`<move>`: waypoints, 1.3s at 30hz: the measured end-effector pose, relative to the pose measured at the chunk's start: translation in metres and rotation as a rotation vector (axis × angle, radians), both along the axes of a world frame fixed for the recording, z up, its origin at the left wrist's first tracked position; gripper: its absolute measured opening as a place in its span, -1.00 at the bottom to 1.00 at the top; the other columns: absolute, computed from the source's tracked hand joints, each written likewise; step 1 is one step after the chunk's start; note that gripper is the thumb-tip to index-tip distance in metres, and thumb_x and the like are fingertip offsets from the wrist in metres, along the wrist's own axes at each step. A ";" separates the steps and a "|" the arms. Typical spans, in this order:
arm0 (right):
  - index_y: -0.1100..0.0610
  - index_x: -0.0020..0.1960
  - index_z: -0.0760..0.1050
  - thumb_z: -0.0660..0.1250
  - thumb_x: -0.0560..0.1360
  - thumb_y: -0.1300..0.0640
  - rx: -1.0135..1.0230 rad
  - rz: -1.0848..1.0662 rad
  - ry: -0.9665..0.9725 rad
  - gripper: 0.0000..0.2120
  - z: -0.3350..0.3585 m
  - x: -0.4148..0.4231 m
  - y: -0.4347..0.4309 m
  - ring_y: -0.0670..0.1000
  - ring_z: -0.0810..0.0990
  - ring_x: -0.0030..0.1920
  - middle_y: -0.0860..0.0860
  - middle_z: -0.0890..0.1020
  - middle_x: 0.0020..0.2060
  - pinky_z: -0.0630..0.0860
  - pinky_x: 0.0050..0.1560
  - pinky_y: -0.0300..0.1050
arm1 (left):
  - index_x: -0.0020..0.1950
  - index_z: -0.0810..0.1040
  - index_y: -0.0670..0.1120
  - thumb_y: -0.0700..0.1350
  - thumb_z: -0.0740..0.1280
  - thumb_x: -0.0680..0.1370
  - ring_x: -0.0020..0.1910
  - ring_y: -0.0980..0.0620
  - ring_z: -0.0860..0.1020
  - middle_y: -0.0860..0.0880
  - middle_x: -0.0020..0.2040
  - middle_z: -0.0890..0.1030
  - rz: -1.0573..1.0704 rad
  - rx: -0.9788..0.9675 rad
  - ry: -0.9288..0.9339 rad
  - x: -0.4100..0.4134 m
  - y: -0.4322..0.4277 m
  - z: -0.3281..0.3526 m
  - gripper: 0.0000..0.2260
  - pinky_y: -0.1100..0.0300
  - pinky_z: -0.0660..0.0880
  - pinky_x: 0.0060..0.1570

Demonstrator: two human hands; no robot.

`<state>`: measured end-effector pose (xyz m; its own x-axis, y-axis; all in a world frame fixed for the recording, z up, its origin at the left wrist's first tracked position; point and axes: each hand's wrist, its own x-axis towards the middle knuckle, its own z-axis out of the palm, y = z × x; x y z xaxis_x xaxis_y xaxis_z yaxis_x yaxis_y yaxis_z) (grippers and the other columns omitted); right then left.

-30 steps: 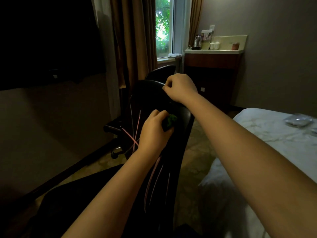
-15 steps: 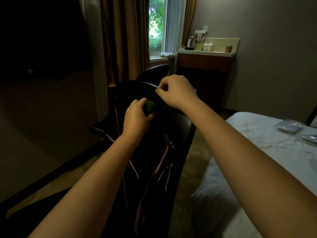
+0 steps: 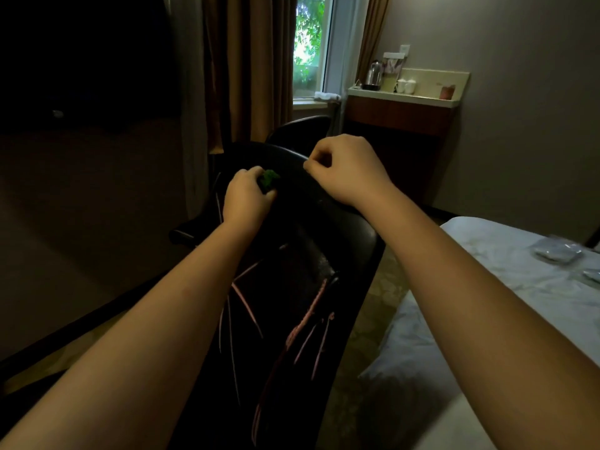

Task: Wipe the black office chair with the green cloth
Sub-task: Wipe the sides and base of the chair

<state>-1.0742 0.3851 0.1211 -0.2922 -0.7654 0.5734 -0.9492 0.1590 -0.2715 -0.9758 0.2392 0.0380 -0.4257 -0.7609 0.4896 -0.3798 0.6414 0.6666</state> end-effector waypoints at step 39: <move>0.16 -0.01 0.59 0.25 0.58 -0.01 -0.077 -0.090 -0.028 -0.75 -0.008 0.035 0.060 0.10 0.59 -0.11 0.08 0.64 -0.15 0.44 -0.19 -0.09 | 0.32 0.55 -0.08 -0.21 0.37 0.55 0.34 0.19 0.45 0.04 0.31 0.55 -0.396 -0.140 0.280 0.079 0.207 -0.037 -0.67 0.28 0.37 0.35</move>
<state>-1.0395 0.4446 0.1131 -0.3744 -0.6895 0.6200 -0.9239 0.2207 -0.3125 -0.8971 0.4459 0.0007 -0.5063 -0.4867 0.7119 0.0913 0.7906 0.6055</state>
